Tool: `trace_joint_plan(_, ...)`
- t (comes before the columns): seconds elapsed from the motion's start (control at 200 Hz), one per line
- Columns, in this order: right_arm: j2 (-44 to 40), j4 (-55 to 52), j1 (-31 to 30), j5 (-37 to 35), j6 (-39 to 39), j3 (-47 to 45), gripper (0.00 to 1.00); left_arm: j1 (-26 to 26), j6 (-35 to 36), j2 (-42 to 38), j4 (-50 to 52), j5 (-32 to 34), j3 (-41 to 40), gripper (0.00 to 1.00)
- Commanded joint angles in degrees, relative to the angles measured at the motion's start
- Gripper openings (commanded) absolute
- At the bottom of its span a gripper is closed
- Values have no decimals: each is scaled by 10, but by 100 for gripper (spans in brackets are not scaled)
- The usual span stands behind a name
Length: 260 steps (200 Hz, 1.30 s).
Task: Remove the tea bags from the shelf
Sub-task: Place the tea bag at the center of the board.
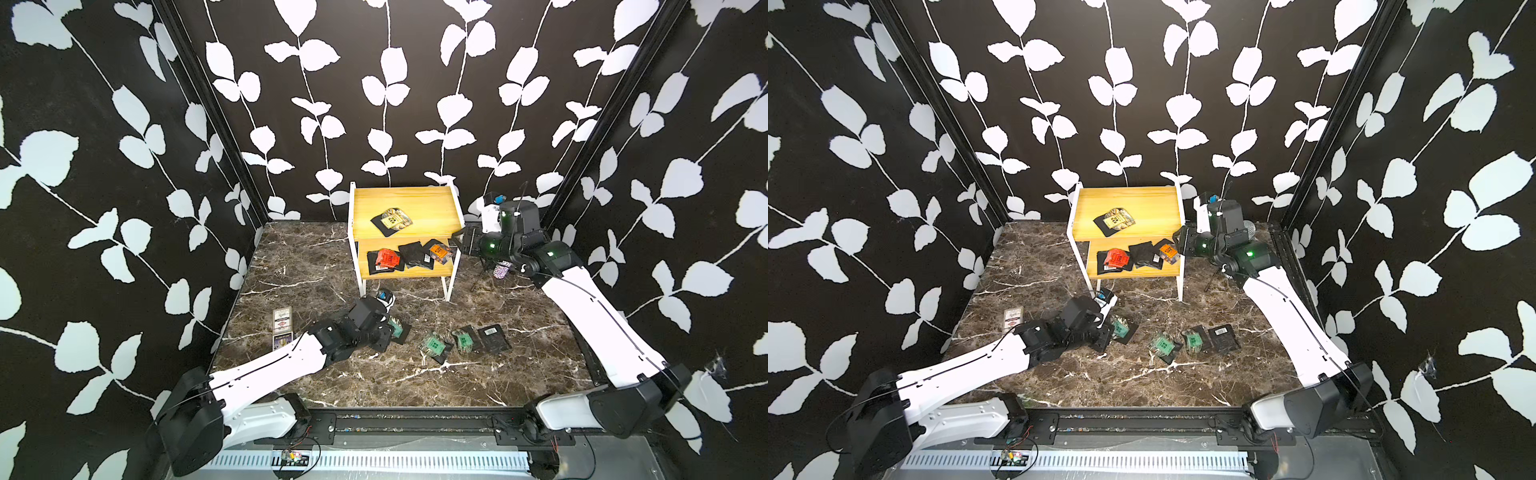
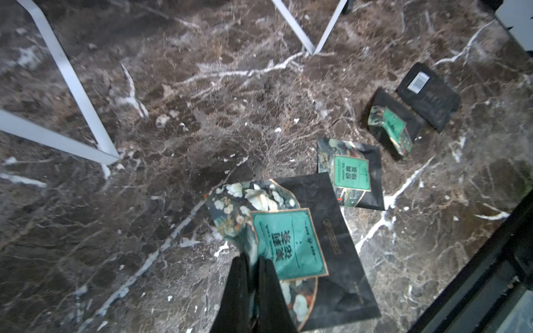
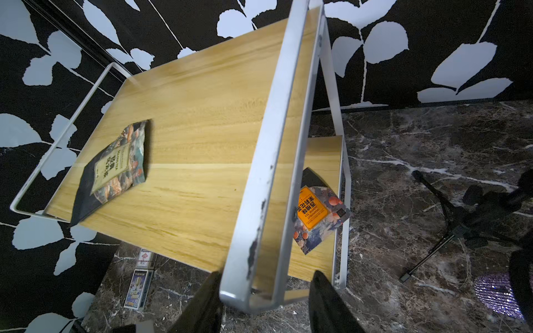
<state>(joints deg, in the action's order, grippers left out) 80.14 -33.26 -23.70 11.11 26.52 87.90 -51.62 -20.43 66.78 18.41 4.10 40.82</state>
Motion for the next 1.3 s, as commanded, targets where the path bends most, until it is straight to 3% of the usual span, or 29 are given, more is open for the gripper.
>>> trace_joint_plan(0.0, 8, 2, 7, -23, -8, -5, 48, -3, -12, 24, -40, 1, -16, 0)
trace_joint_plan(0.47, 7, -1, 7, -25, -8, -4, 48, -13, -11, 117, -102, -4, -34, 0)
trace_joint_plan(0.805, 7, -1, 7, -24, -8, -3, 48, -13, -10, 109, -75, 22, -51, 0)
trace_joint_plan(0.915, 7, 1, 7, -25, -9, -3, 48, -13, -12, 100, -69, 26, -63, 8)
trace_joint_plan(1.025, 10, 3, 7, -21, -7, -1, 48, -13, -12, 99, -55, 32, -64, 24)
trace_joint_plan(1.11, 12, 2, 7, -20, -7, 1, 48, -13, -14, 95, -46, 35, -62, 31)
trace_joint_plan(1.295, 10, 0, 7, -21, -8, 1, 48, -13, -16, 59, -10, 47, -52, 37)
